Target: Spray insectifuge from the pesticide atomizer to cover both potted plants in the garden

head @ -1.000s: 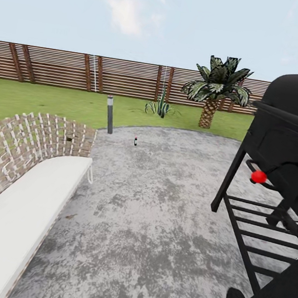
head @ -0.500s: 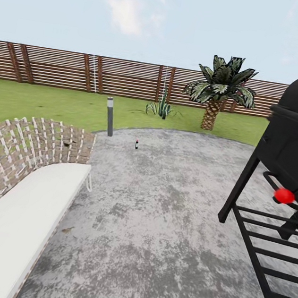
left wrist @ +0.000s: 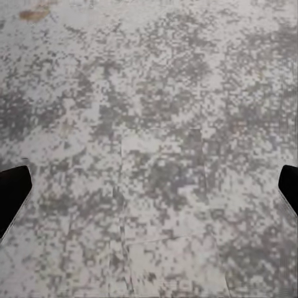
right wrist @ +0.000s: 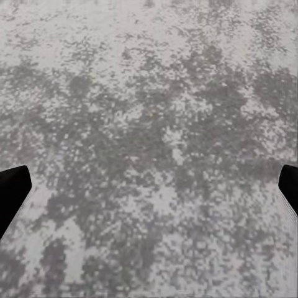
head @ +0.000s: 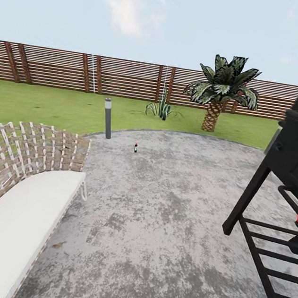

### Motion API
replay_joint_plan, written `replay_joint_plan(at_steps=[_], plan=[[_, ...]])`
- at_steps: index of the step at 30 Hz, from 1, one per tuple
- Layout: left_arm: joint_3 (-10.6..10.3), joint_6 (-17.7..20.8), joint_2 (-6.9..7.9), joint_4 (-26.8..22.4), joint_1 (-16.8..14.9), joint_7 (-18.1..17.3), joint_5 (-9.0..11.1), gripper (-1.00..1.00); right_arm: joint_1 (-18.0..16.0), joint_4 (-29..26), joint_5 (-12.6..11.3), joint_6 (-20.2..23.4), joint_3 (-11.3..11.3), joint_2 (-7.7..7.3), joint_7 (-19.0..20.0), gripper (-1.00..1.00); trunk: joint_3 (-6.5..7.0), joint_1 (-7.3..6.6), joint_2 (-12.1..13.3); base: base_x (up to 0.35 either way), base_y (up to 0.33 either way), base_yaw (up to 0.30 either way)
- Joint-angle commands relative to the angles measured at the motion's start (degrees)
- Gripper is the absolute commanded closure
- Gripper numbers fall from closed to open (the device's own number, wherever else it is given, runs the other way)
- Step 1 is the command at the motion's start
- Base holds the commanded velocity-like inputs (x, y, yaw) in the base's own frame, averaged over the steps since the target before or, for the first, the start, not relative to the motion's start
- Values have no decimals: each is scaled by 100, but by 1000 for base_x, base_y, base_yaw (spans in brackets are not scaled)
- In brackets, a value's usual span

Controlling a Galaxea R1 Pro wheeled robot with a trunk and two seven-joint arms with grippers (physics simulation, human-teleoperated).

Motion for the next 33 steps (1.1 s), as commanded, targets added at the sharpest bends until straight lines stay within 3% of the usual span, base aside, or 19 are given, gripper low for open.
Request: replay_joint_plan(at_steps=[1,33], plan=[[8,-19,-1,4,-3,2,4,-100,-3,3,29,-16,-1,-1,-1,-100,-5,3,-2,331,0,0],[8,-19,-1,4,-3,2,4,-100,-3,3,29,-16,-10,-1,7,-100,-5,3,-2,332,0,0]])
